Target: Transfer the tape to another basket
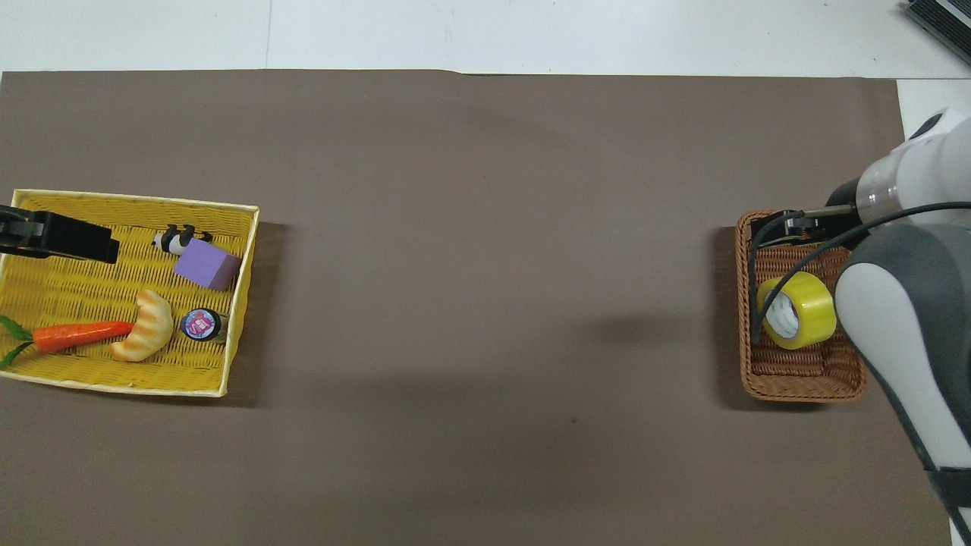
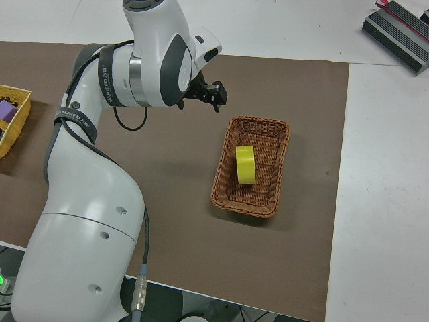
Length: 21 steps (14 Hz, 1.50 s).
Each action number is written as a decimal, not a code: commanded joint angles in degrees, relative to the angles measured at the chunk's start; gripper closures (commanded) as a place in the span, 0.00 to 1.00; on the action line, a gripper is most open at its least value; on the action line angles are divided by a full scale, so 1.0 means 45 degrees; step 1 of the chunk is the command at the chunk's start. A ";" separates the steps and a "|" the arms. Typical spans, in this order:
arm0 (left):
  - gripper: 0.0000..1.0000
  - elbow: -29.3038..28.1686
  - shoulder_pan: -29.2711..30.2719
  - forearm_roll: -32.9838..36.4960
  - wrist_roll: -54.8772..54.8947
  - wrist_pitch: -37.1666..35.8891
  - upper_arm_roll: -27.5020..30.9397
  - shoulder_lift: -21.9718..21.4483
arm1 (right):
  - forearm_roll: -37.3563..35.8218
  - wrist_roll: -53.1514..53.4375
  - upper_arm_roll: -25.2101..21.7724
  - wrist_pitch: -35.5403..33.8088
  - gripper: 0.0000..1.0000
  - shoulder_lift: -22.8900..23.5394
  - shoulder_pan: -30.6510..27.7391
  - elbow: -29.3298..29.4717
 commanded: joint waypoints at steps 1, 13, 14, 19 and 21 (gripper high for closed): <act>0.00 -0.0272 0.0137 0.0220 0.0077 -0.0048 -0.0104 -0.0216 | 0.0581 0.0465 -0.0025 -0.0971 0.00 -0.0158 -0.0172 0.1094; 0.00 -0.0272 0.0137 0.0220 0.0077 -0.0048 -0.0104 -0.0216 | 0.0346 -0.0042 -0.0025 -0.2869 0.00 -0.0060 -0.0192 0.2486; 0.00 -0.0272 0.0137 0.0220 0.0077 -0.0048 -0.0104 -0.0216 | 0.0288 -0.0003 -0.0044 -0.2909 0.00 -0.0060 -0.0212 0.2525; 0.00 -0.0272 0.0156 0.0220 0.0077 -0.0048 -0.0104 -0.0216 | 0.0267 0.0447 -0.0025 -0.3261 0.00 -0.0157 -0.0173 0.2506; 0.00 -0.0272 0.0137 0.0220 0.0077 -0.0048 -0.0104 -0.0216 | 0.0248 0.0427 -0.0044 -0.3280 0.00 -0.0157 -0.0173 0.2506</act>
